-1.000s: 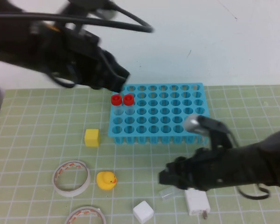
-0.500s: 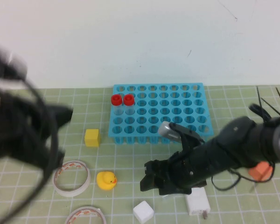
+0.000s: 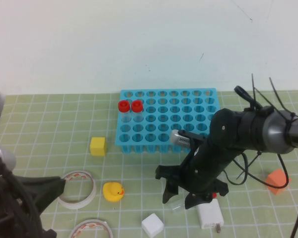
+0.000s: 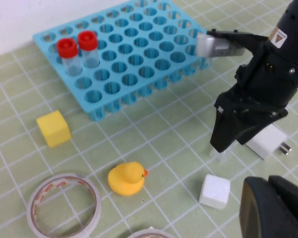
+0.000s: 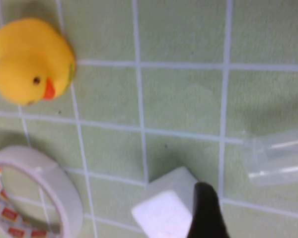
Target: Place the test tubes
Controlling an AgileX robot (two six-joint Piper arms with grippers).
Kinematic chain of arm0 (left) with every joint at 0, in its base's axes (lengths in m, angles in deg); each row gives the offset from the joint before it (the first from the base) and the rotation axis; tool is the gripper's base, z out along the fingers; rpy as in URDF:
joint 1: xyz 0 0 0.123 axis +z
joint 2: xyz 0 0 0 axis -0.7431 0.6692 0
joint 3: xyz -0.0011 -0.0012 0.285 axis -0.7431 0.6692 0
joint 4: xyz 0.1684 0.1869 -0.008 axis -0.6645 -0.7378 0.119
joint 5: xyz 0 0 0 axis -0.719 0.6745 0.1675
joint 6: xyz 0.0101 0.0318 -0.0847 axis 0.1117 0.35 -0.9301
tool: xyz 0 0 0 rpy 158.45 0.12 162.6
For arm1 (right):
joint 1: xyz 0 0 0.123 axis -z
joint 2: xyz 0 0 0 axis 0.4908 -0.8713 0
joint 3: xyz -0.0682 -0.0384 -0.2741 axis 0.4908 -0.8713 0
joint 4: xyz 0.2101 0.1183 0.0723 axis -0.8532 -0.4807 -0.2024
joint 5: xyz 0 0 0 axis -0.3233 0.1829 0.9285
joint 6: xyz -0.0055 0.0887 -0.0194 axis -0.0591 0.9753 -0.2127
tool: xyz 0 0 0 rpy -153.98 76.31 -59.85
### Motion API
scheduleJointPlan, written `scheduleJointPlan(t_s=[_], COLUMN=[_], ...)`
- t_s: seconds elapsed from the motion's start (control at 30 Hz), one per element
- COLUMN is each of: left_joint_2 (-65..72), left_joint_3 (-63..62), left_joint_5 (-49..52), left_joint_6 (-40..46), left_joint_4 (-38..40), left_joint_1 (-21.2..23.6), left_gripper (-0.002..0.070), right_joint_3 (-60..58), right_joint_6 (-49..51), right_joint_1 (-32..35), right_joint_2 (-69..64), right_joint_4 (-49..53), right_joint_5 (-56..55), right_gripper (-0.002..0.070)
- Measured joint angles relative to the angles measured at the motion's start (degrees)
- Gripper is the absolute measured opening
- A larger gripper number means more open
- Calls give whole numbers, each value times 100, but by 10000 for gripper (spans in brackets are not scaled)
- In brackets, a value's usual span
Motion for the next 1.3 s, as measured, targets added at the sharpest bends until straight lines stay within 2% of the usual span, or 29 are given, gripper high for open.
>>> scheduleJointPlan(t_s=[0.33, 0.7, 0.9, 1.13, 1.3], left_joint_2=[-27, -27, -27, -27, -27], left_joint_3=[298, 301, 311, 311, 311], left_joint_5=[-415, -311, -122, -57, -57], left_joint_6=[-323, -270, -131, -85, -80], left_joint_4=[94, 285, 285, 285, 285], left_joint_1=[0, 0, 0, 0, 0], left_gripper=[-1, -1, -1, -1, -1], right_joint_3=[53, 65, 124, 124, 146], right_joint_6=[508, 1982, 2837, 2952, 2752], right_joint_1=[0, 0, 0, -10, -10], right_joint_2=[-434, -517, -556, -565, -578], right_joint_4=[23, 252, 756, 1065, 1079], right_joint_5=[-344, -1392, -1441, -1464, -1430], right_gripper=[433, 431, 370, 239, 237])
